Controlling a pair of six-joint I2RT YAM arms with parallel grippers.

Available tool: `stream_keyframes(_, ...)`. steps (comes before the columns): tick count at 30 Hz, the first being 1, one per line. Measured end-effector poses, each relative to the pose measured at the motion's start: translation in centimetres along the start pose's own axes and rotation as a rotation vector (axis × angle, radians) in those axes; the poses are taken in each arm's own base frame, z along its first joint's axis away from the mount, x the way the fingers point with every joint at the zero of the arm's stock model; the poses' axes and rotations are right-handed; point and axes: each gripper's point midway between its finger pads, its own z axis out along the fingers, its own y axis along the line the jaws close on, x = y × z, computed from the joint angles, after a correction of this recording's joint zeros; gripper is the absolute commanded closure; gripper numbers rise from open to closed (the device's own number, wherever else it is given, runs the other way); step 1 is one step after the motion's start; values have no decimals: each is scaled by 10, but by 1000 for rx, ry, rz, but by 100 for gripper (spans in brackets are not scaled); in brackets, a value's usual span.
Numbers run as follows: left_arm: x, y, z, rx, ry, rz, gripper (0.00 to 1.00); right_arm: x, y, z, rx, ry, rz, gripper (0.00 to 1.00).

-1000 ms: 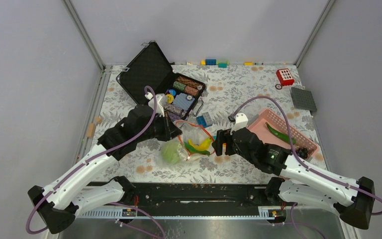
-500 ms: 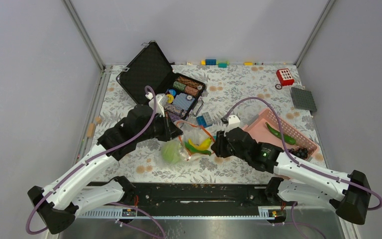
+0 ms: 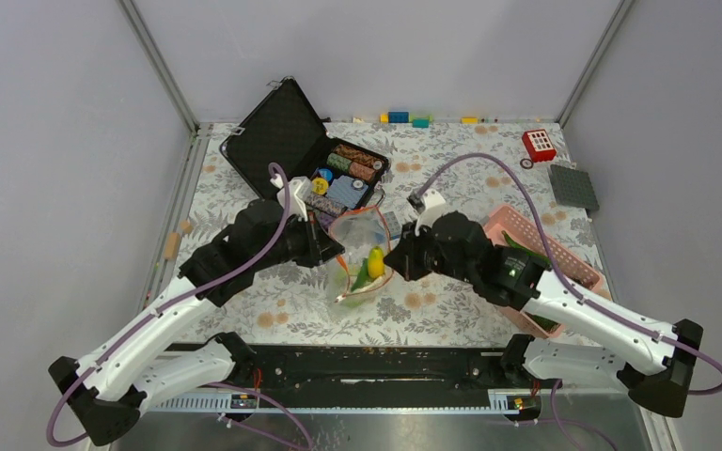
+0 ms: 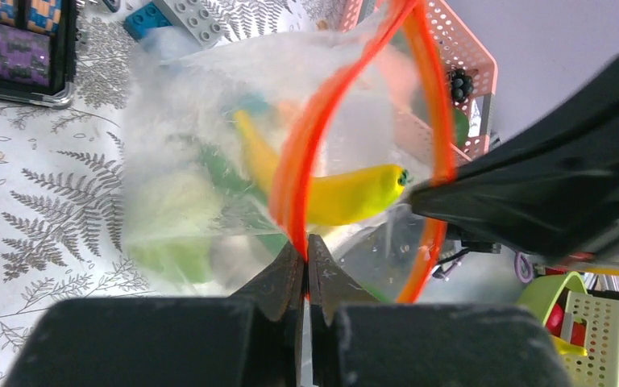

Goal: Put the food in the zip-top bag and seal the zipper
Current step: Adjust the zipper food storage bag at the center of the board.

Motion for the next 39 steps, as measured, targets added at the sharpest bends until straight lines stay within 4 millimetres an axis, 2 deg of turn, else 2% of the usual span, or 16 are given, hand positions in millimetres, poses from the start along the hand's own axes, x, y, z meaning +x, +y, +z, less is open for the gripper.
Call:
stream_keyframes(2,-3,3,-2,-16,-19,0,100,-25,19,-6,-31,-14,-5,100)
stream_keyframes(6,-7,15,-9,-84,-62,-7,100,-66,45,-12,-29,-7,-24,100)
stream_keyframes(9,-10,30,-20,-162,-104,-17,100,-87,55,-11,-12,1,-48,100)
stream_keyframes(11,-11,40,-29,-221,-125,-27,100,-92,58,-10,-1,18,-64,100)
stream_keyframes(14,-14,52,-46,-297,-155,-38,100,-87,56,-8,19,68,-83,100)
stream_keyframes(16,-19,52,-60,-313,-187,-44,100,-78,56,-5,11,121,-90,100)
stream_keyframes(19,-27,44,-83,-288,-244,-48,100,-56,64,-3,-51,228,-92,100)
stream_keyframes(22,-31,36,-95,-249,-274,-48,100,-38,70,-2,-104,295,-81,100)
stream_keyframes(24,-32,30,-97,-212,-280,-42,100,-26,66,3,-102,324,-66,100)
stream_keyframes(27,-31,21,-83,-163,-251,-31,100,-6,51,13,-52,357,-37,99)
stream_keyframes(30,-20,21,-49,-148,-161,-22,100,18,24,24,53,388,5,98)
stream_keyframes(34,3,32,-3,-178,-2,-21,100,43,-11,31,180,424,74,86)
stream_keyframes(35,8,35,8,-181,37,-22,100,45,-19,32,211,421,87,81)
stream_keyframes(36,12,35,16,-178,62,-24,100,46,-25,32,234,415,95,71)
stream_keyframes(39,19,32,25,-146,98,-22,100,43,-37,31,289,377,107,52)
